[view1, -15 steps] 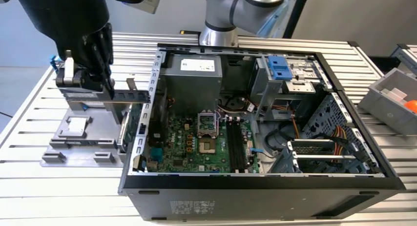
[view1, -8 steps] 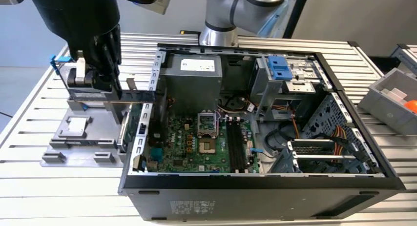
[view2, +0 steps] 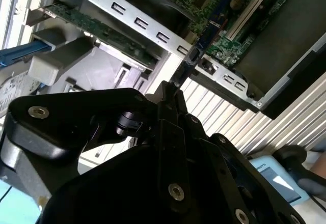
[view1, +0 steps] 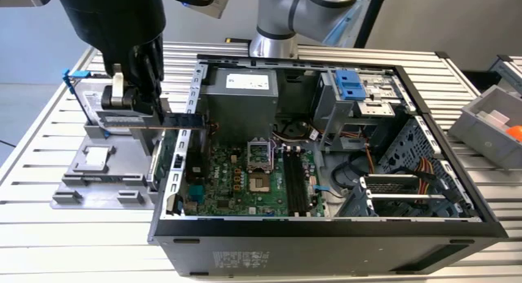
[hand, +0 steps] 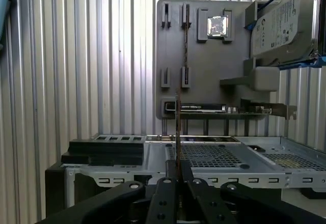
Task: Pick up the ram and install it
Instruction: 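Pick up the ram and move it above insertion slot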
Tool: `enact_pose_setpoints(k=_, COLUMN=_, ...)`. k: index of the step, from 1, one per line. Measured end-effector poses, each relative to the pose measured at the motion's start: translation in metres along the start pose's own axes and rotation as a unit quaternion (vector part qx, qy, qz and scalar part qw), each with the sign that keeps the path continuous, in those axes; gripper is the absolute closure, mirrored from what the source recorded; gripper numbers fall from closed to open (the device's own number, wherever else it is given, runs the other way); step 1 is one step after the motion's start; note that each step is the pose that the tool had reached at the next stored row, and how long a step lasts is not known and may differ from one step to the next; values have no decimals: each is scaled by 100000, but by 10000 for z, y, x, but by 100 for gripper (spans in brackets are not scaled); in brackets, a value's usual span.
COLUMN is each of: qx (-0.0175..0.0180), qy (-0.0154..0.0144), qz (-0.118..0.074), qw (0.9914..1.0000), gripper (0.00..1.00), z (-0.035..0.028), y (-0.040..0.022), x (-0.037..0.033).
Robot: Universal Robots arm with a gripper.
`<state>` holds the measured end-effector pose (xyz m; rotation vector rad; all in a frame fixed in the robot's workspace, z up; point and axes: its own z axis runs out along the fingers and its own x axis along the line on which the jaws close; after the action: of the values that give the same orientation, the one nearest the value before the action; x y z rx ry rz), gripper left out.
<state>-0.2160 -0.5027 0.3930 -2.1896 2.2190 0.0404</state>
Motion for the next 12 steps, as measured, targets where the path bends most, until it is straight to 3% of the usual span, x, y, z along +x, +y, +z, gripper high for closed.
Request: enact_pose_setpoints(k=12, qx=-31, qy=5, qz=0, qw=100000, gripper=100, z=-1, y=-184, x=-2)
